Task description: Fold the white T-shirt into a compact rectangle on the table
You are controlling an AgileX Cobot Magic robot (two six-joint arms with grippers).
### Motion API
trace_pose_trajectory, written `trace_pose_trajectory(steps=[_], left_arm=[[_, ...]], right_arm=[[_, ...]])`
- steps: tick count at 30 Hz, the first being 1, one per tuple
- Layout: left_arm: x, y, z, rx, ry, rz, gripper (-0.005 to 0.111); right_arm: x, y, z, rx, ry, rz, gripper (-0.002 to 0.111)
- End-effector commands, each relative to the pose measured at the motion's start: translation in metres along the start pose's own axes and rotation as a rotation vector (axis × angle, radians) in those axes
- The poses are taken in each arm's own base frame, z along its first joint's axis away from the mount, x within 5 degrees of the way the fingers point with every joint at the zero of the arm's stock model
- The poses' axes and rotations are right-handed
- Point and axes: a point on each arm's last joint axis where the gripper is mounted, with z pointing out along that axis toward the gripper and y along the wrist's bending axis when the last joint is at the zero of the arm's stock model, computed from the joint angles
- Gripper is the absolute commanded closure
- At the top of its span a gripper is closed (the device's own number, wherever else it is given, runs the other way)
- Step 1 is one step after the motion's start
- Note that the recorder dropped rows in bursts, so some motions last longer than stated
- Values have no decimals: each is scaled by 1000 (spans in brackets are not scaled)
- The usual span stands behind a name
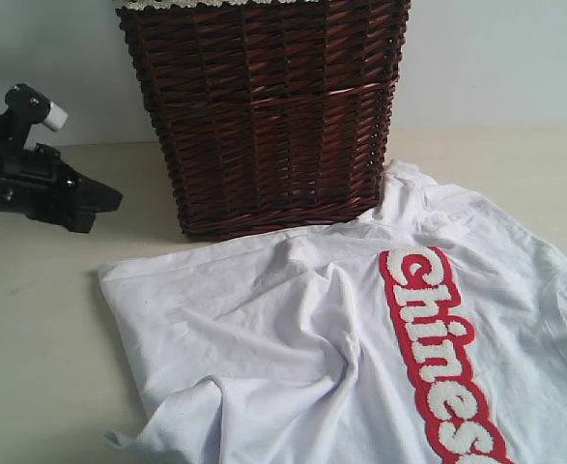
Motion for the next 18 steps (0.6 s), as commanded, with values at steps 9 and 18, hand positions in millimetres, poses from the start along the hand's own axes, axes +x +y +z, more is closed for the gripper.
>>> trace_pose_trajectory(steps=[9,18], left_arm=[[31,-82,-47,299,-18,-163,74],[-34,-48,-152,-648,-315,-351,107]], right_arm=[[0,0,0,-10,-7,-4,108],[0,0,0,-10,-7,-4,108]])
